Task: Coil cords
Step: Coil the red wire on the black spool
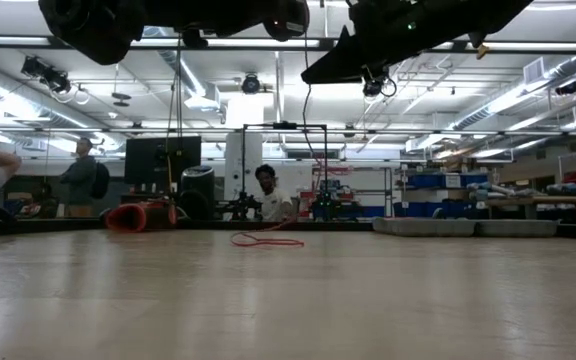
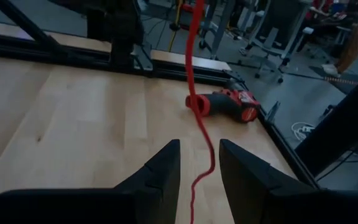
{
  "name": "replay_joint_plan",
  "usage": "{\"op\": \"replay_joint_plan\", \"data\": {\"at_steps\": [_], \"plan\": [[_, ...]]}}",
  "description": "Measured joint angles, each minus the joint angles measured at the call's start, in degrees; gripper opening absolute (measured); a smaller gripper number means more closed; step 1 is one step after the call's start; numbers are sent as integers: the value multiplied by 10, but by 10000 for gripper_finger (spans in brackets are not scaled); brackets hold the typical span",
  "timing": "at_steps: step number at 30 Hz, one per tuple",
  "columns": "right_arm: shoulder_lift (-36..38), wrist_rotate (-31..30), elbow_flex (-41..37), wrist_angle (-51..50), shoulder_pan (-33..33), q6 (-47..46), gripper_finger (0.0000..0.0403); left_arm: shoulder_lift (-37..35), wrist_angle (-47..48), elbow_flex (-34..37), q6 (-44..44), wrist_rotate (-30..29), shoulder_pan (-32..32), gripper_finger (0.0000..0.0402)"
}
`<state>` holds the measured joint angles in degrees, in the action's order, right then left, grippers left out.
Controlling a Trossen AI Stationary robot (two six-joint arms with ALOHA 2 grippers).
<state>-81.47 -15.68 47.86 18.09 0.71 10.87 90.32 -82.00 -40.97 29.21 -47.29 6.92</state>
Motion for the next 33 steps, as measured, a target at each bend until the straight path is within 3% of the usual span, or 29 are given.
{"op": "replay_joint_plan", "data": {"at_steps": [9,16,22,33], "plan": [[2,-67,0,-4,17,30,90,0,-7,0,-11,3,0,0],[0,-68,0,11,19,32,75,0,-8,0,-13,9,0,0],[0,-53,0,18,19,33,8,0,-6,0,-23,15,0,0],[0,-53,0,20,19,41,2,0,2,0,-23,15,0,0]]}}
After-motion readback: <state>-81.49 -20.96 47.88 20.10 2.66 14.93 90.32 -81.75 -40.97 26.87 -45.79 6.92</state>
